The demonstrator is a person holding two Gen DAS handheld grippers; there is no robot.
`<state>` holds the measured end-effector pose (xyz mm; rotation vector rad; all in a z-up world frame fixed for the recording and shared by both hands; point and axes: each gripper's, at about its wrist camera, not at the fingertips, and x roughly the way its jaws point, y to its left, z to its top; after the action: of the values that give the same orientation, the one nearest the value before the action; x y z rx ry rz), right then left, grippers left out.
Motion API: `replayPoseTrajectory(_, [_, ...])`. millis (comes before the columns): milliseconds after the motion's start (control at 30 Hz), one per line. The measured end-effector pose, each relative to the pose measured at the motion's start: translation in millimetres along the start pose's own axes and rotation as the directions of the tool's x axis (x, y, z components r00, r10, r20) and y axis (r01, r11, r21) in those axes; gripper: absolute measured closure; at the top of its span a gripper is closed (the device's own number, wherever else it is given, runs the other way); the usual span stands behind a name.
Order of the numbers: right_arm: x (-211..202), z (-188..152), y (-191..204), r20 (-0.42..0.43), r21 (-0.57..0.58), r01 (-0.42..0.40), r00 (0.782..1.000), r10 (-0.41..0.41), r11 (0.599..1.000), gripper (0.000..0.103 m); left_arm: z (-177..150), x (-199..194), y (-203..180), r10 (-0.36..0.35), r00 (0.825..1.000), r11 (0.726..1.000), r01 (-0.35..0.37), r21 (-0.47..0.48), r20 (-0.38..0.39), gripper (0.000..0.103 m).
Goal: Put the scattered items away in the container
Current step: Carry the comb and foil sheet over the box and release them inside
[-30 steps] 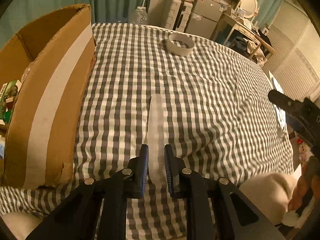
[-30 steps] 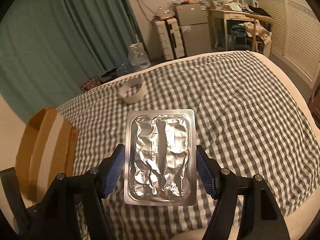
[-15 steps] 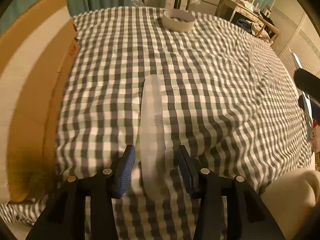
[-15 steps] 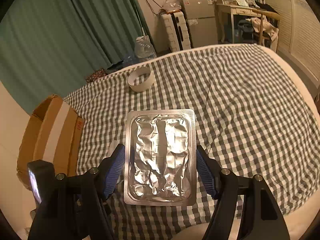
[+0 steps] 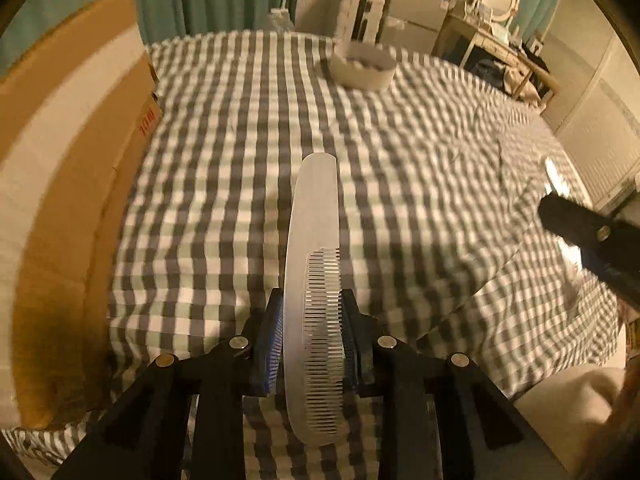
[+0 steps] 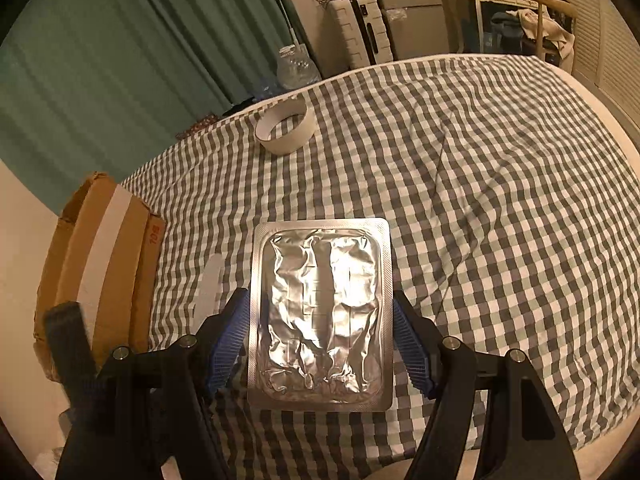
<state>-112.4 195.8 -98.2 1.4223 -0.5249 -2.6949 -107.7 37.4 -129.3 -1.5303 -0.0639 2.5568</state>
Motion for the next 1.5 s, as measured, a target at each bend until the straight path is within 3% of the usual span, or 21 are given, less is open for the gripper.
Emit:
replayPoseTrajectory(167, [-20,-2,12,0.052,-0.046,0.047,0.998,-0.044,0.998,0.034,7,-36,-5,-0.028,0.996,0.999,0.026,0.018,0.081,0.076])
replayPoseTrajectory(367, [-63,-1,44,0.159,-0.133,0.106,0.984,-0.084,0.986,0.034,24,-93,-1,-0.072,0.979,0.997,0.069,0.019,0.193,0.076])
replayPoseTrajectory(567, [-100,-3,96,0.23,-0.221,0.09,0.973,-0.037,0.971,0.034,40,-135,24,-0.072,0.964,0.997,0.069,0.021,0.255,0.076])
replayPoseTrajectory(700, [-112,-7,130,0.251,-0.278,0.065,0.968,0.007,0.958,0.034,48,-163,60,-0.028,0.952,0.999,0.034,-0.013,0.305,0.076])
replayPoseTrajectory(900, [-101,-6,177,0.184,-0.292,-0.082,0.973,0.14,0.953,0.034,50,-192,122,0.033,0.935,0.998,-0.016,-0.053,0.352,0.076])
replayPoseTrajectory(1133, [-69,-3,242,0.075,-0.341,-0.237,0.958,0.277,0.91,0.034,43,-174,201,0.121,0.942,0.985,-0.074,-0.156,0.312,0.076])
replayPoseTrajectory(1233, [-50,-7,264,0.035,-0.338,-0.271,0.953,0.3,0.901,0.034,41,-160,223,0.139,0.949,0.977,-0.085,-0.197,0.282,0.076])
replayPoseTrajectory(1400, [-20,-2,291,-0.021,-0.322,-0.304,0.949,0.314,0.897,0.034,39,-150,242,0.078,0.96,0.98,-0.024,-0.197,0.268,0.076])
replayPoseTrajectory(1500, [-12,3,299,-0.009,-0.284,-0.309,0.947,0.32,0.908,0.034,41,-155,244,0.073,0.957,0.985,-0.025,-0.168,0.282,0.067])
